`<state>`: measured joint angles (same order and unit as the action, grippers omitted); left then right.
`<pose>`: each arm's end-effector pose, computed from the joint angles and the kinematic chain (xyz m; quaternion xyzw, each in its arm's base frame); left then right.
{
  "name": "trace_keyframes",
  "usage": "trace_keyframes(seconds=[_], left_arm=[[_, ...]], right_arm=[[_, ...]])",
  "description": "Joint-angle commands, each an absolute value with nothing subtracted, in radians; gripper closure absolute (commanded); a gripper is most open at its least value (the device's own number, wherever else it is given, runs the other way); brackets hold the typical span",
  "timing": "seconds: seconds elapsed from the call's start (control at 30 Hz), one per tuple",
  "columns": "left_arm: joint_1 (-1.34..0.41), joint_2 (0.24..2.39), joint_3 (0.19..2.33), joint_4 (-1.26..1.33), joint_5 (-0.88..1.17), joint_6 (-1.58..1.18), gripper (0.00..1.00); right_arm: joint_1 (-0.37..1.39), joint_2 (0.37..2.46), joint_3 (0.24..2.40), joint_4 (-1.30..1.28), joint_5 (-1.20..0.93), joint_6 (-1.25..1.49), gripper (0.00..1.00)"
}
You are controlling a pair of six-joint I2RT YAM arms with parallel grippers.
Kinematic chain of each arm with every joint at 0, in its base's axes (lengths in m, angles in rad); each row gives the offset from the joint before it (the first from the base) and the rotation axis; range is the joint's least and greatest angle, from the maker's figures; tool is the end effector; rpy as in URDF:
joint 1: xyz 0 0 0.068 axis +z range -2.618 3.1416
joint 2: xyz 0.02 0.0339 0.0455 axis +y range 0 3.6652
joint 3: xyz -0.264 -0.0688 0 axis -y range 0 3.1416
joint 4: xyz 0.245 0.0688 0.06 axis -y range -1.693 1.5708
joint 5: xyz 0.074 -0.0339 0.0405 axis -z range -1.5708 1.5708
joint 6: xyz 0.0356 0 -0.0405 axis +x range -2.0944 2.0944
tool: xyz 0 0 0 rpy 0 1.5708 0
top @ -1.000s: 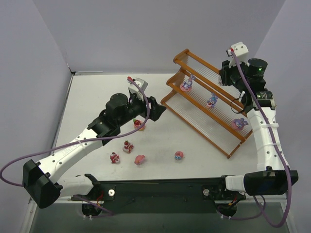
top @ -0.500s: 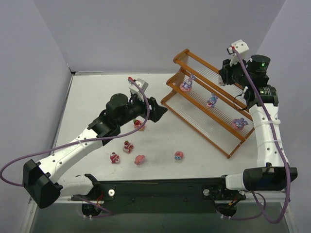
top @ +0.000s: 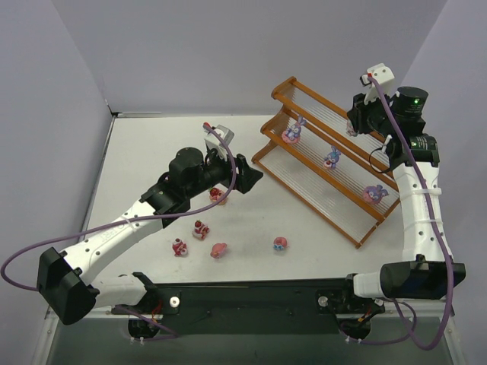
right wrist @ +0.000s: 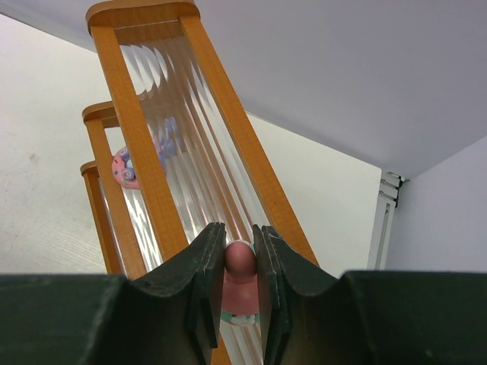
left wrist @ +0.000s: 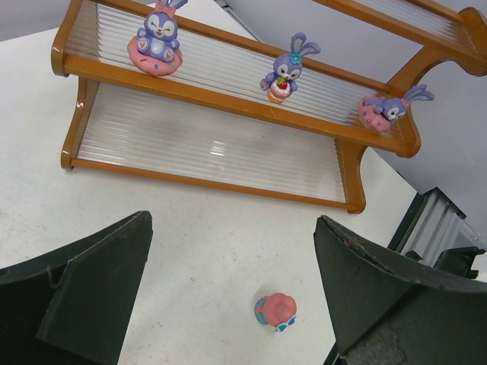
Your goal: Place and organize the plastic toys onto the shelf
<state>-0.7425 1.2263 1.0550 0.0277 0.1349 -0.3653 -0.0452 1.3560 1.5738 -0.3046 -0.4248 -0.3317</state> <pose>0.2109 -0.2000 0.3637 0.1848 0.7326 -0.3869 0.5286 0.2964 0.0013 0.4737 -0.2439 0.6928 0.0289 0.6780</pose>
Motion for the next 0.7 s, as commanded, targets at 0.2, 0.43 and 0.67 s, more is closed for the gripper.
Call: trace_keyframes(seconds=[0.2, 0.43, 0.67], left_arm=[[-0.736, 1.218, 1.051, 0.072, 0.138, -0.385, 0.03], [-0.736, 1.223, 1.054, 0.074, 0.137, -0.377, 0.03], [-0.733, 1.224, 1.055, 0.069, 0.137, -0.374, 0.03]], right_arm=[[-0.060, 1.368, 1.588, -0.256, -0.465, -0.311, 0.89], [-0.064, 1.371, 1.577, -0.255, -0.479, -0.291, 0.89], [-0.064, 1.364, 1.571, -0.252, -0.480, -0.282, 0.78]])
